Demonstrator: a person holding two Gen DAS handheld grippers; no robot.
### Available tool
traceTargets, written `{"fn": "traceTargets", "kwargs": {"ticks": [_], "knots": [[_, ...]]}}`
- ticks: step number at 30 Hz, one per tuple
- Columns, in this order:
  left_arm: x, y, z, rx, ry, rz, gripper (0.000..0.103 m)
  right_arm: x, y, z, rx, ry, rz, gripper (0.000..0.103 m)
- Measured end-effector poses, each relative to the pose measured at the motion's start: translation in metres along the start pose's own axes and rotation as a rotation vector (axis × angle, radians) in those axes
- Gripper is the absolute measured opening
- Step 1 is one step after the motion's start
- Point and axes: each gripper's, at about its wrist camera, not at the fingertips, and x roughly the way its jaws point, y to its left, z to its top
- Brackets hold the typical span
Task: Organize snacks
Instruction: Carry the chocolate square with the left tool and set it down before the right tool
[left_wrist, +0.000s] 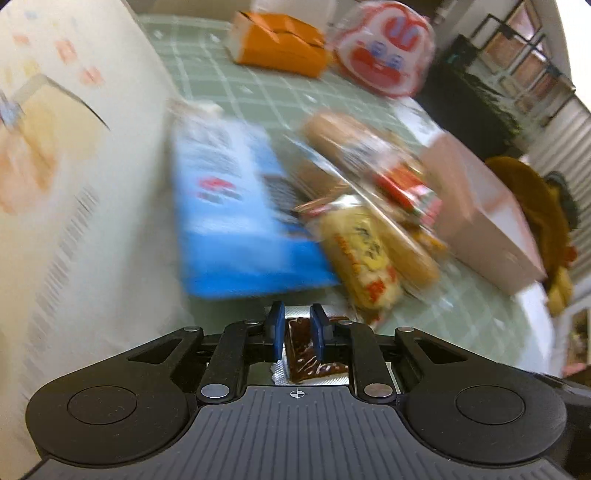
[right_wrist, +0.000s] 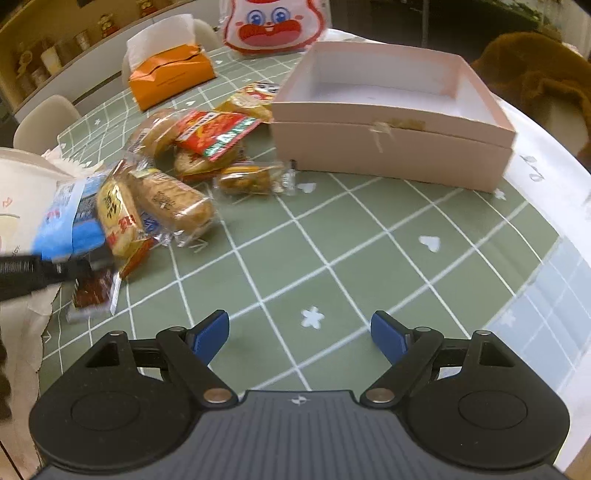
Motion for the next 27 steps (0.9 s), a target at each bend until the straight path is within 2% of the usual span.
{"fn": "traceTargets", "kwargs": {"ticks": [5,10,12,14,16,18,22,24,27], "knots": [[0.014,-0.029,-0.015,-0.006,0.070,-0.128,0.019,-0.003,0.002,-0.010,-0.038,-0.002,0.001,0.087],[0.021,-0.052,-0.012,0.076,0.101,-0.160,0.020,-0.004,0.015,-0.017,-0.083,-0.002,-0.007,0.089],[0.012,-0.058,-0.007,0.122,0.091,-0.199,0.020,-0.005,0.017,-0.019,-0.098,-0.002,-0.008,0.090],[-0.006,-0.061,0.001,0.188,0.030,-0.214,0.020,-0.005,0.018,-0.022,-0.110,-0.004,-0.018,0.090],[-0.018,-0.064,0.011,0.248,-0.046,-0.190,0.020,-0.007,0.019,-0.024,-0.099,0.000,-0.012,0.090],[-0.017,-0.061,0.023,0.278,-0.092,-0.130,0.021,-0.009,0.023,-0.023,-0.080,0.012,0.039,0.090],[0.012,-0.046,0.041,0.277,-0.034,-0.055,0.021,-0.001,0.049,-0.018,-0.106,0.033,0.078,0.092],[0.022,-0.044,0.042,0.296,-0.006,-0.039,0.021,0.006,0.067,-0.017,-0.155,0.032,0.056,0.093],[0.028,-0.042,0.037,0.313,0.026,-0.058,0.021,0.013,0.084,-0.018,-0.247,0.023,-0.004,0.093]]}}
